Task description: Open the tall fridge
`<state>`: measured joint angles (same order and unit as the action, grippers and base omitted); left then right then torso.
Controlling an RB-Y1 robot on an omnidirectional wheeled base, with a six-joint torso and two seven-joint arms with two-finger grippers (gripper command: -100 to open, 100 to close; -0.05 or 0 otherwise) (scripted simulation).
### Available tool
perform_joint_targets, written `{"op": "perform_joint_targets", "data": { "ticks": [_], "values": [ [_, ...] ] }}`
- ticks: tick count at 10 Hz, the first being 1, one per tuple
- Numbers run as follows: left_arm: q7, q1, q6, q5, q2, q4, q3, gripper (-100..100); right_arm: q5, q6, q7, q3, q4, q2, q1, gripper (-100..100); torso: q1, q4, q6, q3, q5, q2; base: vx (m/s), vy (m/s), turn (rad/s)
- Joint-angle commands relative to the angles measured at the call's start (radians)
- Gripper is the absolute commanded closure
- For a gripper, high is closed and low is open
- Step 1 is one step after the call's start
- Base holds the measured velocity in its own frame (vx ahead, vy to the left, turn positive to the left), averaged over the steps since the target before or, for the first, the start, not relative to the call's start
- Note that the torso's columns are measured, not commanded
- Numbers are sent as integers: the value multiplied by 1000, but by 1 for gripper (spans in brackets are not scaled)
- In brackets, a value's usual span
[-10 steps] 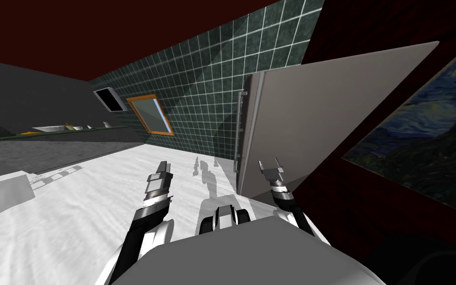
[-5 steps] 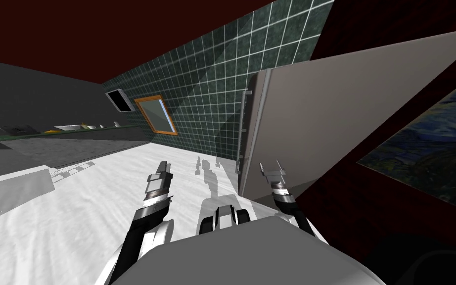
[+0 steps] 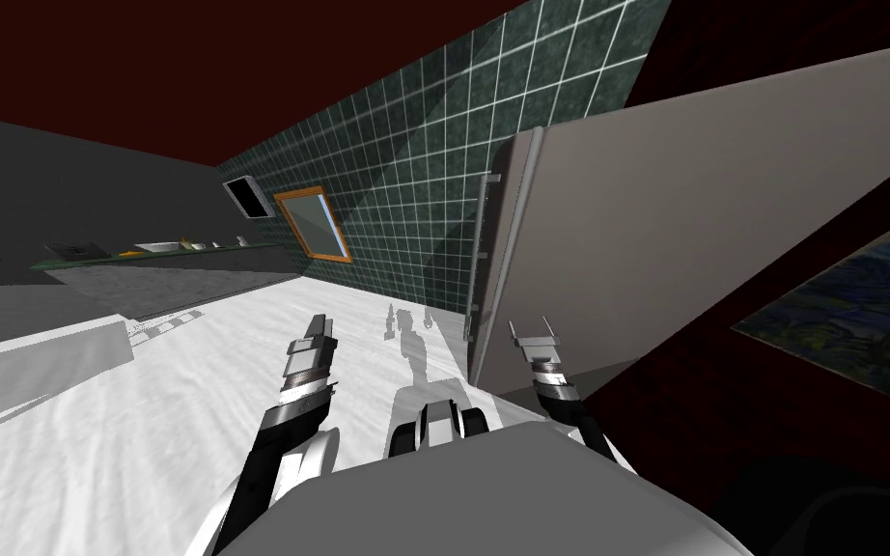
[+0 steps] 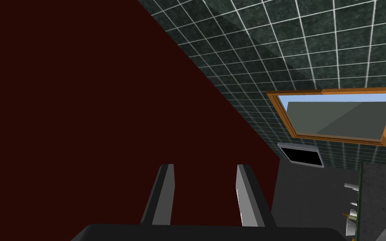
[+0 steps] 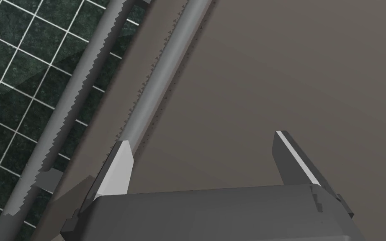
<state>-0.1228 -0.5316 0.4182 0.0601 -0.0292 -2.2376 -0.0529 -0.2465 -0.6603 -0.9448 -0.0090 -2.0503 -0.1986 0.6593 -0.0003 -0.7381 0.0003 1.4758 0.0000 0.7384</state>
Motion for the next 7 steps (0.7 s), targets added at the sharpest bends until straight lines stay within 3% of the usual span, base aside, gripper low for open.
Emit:
{"op": "perform_joint_targets", "data": {
  "ticks": [1,7],
  "values": [
    [0,0,0,0,0,0,0,0,-30,-10,-76,5,19,0,14,-100,0,0,-1,0,0,-1,40,5,96],
    [0,0,0,0,0,0,0,0,-89,-29,-234,15,53,0,40,-100,1,0,-1,0,0,-1,31,-1,82]
  ]
}}
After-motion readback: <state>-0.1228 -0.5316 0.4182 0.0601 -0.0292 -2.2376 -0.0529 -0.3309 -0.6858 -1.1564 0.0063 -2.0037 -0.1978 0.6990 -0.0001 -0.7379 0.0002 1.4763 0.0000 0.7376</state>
